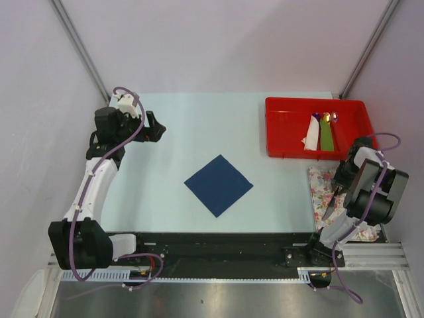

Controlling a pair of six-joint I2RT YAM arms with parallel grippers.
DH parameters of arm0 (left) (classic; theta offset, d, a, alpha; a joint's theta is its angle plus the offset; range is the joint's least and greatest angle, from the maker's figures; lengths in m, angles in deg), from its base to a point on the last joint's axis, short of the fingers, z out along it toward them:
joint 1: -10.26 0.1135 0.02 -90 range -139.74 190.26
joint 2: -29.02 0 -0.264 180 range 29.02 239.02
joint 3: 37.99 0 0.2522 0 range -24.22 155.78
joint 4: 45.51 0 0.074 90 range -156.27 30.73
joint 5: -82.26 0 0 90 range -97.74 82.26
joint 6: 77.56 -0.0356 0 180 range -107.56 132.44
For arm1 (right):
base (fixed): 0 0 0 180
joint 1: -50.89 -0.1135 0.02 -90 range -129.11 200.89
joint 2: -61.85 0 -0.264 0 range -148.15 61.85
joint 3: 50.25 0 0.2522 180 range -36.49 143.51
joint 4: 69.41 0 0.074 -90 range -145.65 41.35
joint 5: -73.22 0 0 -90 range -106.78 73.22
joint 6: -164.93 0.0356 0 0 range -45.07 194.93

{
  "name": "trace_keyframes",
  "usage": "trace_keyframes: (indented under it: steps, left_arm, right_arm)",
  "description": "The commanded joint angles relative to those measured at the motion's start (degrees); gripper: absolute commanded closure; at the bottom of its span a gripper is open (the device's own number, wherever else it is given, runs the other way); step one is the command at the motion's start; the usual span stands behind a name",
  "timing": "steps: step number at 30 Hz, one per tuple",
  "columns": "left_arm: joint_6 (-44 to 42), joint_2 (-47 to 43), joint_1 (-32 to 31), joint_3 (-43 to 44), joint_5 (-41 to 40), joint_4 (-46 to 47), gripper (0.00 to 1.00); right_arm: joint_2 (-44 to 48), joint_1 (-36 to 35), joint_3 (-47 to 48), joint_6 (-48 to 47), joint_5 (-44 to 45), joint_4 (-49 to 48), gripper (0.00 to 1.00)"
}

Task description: Place the utensils on the paper napkin and roll it up

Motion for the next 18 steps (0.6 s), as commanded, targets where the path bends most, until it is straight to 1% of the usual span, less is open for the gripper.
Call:
trace_keyframes:
  steps: [1,5,6,8,9,18]
  left_arm:
    - [-0.91,0.38,-0.24,2.24,-0.2,1.26,0.0]
    - [-1.44,0.65,-0.24,2.42,-0.29,1.35,0.0]
    - [-1.44,0.74,-0.24,2.5,-0.21,1.35,0.0]
    - [-1.7,0.82,-0.24,2.77,-0.21,1.26,0.0]
    - [-1.79,0.82,-0.24,2.68,-0.29,1.26,0.0]
    - [-2.14,1.17,-0.24,2.86,1.02,1.61,0.0]
  right_arm:
    - [-3.57,0.87,0.65,-1.03,-0.36,-3.09,0.7]
    - [-5.51,1.49,1.17,-1.47,-0.27,-2.74,0.81]
    - [-5.68,1.75,1.35,-1.56,-0.36,-2.65,0.9]
    - [-5.42,2.02,1.7,-1.64,-0.45,-1.86,0.99]
    - [-5.07,1.93,1.97,-1.47,-0.97,-1.25,1.0]
    - [4.32,1.93,1.97,-0.68,-2.91,3.06,1.0]
